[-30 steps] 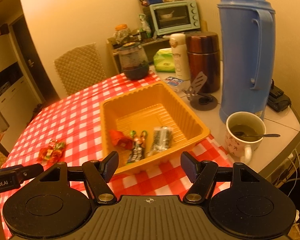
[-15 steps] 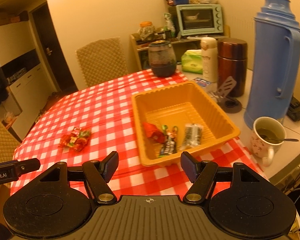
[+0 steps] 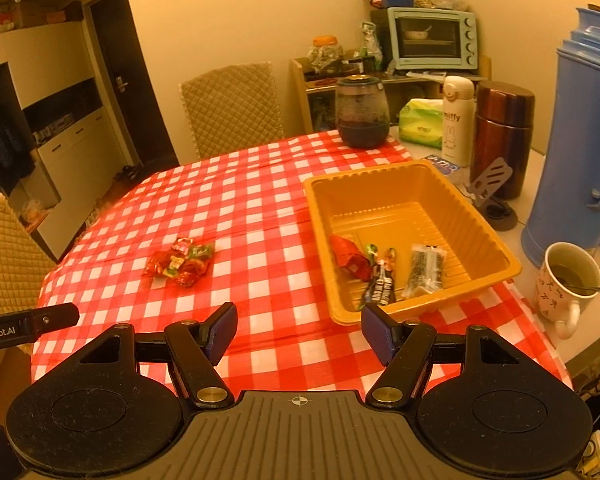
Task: Organize snacks
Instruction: 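Move both tools back toward the pile of wrapped candies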
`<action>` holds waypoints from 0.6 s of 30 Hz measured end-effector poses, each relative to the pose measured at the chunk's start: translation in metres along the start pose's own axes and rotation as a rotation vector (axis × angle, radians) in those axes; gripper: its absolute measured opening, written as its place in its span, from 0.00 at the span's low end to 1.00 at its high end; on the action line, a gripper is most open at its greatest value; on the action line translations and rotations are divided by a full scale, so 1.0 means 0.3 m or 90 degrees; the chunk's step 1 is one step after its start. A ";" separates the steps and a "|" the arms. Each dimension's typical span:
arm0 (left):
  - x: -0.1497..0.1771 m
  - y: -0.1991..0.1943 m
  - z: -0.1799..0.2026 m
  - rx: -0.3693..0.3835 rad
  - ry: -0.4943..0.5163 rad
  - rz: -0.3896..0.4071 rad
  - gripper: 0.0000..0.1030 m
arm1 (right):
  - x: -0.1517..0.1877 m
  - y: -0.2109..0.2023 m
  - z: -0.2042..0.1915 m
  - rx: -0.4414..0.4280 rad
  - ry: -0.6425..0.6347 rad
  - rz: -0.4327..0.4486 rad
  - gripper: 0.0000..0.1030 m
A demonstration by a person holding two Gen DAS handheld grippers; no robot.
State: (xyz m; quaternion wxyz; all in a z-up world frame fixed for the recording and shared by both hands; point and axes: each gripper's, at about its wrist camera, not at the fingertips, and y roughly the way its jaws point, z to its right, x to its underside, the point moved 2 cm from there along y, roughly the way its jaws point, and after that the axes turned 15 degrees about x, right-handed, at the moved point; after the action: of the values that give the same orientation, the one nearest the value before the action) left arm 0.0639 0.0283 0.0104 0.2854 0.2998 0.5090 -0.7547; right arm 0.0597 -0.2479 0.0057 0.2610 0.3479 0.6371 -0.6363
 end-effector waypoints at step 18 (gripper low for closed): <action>-0.034 0.081 -0.166 -0.050 -0.008 0.004 0.81 | -0.008 0.128 -0.189 -0.029 -0.060 0.011 0.66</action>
State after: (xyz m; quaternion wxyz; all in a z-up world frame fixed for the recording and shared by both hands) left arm 0.0965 0.0686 -0.0115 0.3021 0.2854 0.5354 -0.7353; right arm 0.0973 -0.1939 -0.0135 0.3043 0.3165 0.6356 -0.6350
